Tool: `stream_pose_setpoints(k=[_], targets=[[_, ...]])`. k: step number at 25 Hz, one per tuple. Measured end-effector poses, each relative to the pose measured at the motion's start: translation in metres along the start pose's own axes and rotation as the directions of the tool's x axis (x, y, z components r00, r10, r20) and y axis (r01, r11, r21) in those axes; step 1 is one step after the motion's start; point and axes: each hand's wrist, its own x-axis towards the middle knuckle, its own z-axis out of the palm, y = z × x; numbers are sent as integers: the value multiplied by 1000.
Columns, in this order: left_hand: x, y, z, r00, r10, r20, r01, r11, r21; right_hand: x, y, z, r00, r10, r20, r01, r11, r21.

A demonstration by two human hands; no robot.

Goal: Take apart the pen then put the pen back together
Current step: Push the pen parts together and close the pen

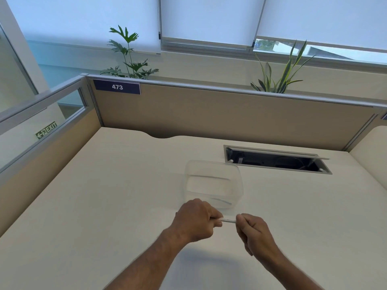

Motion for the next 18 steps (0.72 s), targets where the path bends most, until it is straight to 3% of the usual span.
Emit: stream_pose_setpoints(k=[2, 4, 6, 11, 14, 18], targets=[[1, 1, -3, 999, -16, 29, 16, 1000, 0, 1, -3, -2, 998, 53, 45, -53, 998, -16], [1, 3, -8, 990, -47, 130, 65, 988, -138, -2, -1, -8, 989, -148, 32, 151, 963, -222], [1, 5, -13, 966, -48, 253, 113, 962, -248, -4, 1, -18, 928, -363, 82, 363, 833, -418], [-3, 7, -18, 883, -27, 469, 245, 878, -411, 2, 7, -28, 821, -534, 202, 553, 656, -514], [-4, 5, -15, 874, -41, 484, 269, 871, -412, 2, 13, -21, 793, -584, 173, 580, 636, -510], [-4, 2, -11, 934, -53, 352, 161, 945, -285, -2, 9, -12, 871, -479, 107, 471, 754, -458]])
